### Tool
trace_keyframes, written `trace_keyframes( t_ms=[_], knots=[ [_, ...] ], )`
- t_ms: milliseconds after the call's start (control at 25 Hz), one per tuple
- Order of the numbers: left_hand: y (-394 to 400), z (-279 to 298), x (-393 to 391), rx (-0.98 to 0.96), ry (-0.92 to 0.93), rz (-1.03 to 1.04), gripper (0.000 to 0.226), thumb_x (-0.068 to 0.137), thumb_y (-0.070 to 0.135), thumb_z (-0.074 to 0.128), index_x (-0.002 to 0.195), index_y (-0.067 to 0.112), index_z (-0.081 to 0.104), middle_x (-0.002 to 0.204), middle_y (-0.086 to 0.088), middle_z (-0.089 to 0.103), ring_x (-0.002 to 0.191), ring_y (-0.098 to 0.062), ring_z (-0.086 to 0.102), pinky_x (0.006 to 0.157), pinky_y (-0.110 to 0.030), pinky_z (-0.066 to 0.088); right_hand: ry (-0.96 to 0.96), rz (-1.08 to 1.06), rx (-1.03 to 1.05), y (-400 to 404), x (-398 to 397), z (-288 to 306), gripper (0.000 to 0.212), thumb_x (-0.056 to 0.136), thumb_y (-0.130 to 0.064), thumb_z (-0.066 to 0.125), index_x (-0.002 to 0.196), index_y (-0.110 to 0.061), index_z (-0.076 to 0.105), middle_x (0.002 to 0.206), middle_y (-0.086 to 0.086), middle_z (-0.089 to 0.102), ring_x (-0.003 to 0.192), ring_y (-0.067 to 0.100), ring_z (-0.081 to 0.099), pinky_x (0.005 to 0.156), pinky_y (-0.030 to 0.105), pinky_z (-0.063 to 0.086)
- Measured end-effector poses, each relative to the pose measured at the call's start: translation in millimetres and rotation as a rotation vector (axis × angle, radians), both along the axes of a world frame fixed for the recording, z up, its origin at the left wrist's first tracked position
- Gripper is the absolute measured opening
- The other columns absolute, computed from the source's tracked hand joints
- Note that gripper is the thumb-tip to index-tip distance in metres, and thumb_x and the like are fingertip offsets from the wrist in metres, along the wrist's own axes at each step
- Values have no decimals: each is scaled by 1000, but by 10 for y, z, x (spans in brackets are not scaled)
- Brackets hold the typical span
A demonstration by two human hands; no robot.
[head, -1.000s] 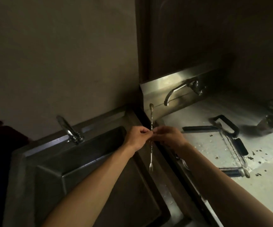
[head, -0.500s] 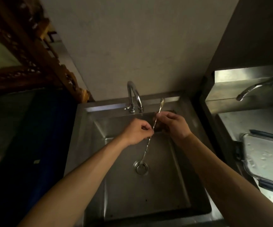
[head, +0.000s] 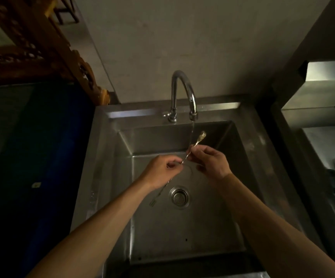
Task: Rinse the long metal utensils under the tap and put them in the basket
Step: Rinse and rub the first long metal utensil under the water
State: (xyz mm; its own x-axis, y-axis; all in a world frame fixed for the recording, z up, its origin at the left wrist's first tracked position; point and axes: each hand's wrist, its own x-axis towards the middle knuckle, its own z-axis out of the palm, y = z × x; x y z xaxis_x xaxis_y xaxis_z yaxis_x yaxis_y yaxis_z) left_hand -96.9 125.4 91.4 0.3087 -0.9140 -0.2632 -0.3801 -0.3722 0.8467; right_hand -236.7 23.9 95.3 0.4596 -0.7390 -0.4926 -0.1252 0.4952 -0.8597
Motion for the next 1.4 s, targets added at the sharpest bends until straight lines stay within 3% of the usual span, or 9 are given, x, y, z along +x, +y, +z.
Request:
trace_keyframes(
  t_ms=[120,360,520,720,880,1000,1160,1400],
  knots=[
    [-86,-262,56,0,1,-15,15,86,29,63,94,21,72,75,5,66,66,-3,53,68,-27,42,-10,-39,39,-43,63,-220,10,87,-25,68,92,-17,70,82,-3,74,75,7,68,69,30,42],
    [-373,-497,162,-1,-9,20,13,87,28,62,89,20,72,66,3,59,64,-9,49,66,-30,39,-1,-111,67,-268,247,-456,12,86,-25,69,95,-17,70,86,0,73,75,9,68,61,27,40],
    [-492,-475,219,-13,-8,44,13,88,25,62,95,20,73,69,10,61,63,-1,50,66,-26,40,4,-126,59,-385,323,-461,18,86,-27,70,98,-14,70,89,2,73,79,11,68,62,28,41],
    [-507,-382,251,-5,0,52,13,89,23,62,96,18,72,80,0,67,70,-5,53,67,-23,41,-9,-77,64,-458,357,-432,23,82,-19,73,102,-8,70,85,3,73,79,14,67,66,30,45],
    [-508,-348,261,6,-2,60,13,89,20,61,96,18,71,76,6,63,66,0,50,64,-15,40,-4,-98,72,-453,384,-418,18,85,-29,70,95,-14,69,94,5,74,85,15,67,72,32,44],
    [-492,-333,246,-5,-13,58,13,89,19,61,96,17,72,73,7,62,63,3,49,60,-11,38,-17,-88,67,-444,386,-419,13,84,-27,71,92,-16,70,88,2,73,86,17,66,73,33,44],
    [-481,-317,255,4,-28,58,14,89,20,61,98,18,72,72,12,62,59,8,50,59,-7,37,22,-98,55,-437,380,-401,20,88,-34,66,96,-16,70,93,2,73,89,17,66,71,32,43],
    [-475,-318,256,-5,-28,71,14,89,21,61,97,18,72,67,14,60,57,7,48,56,-8,37,24,-71,34,-440,381,-380,17,86,-30,68,95,-16,69,97,5,73,91,19,66,71,32,44]
  ],
)
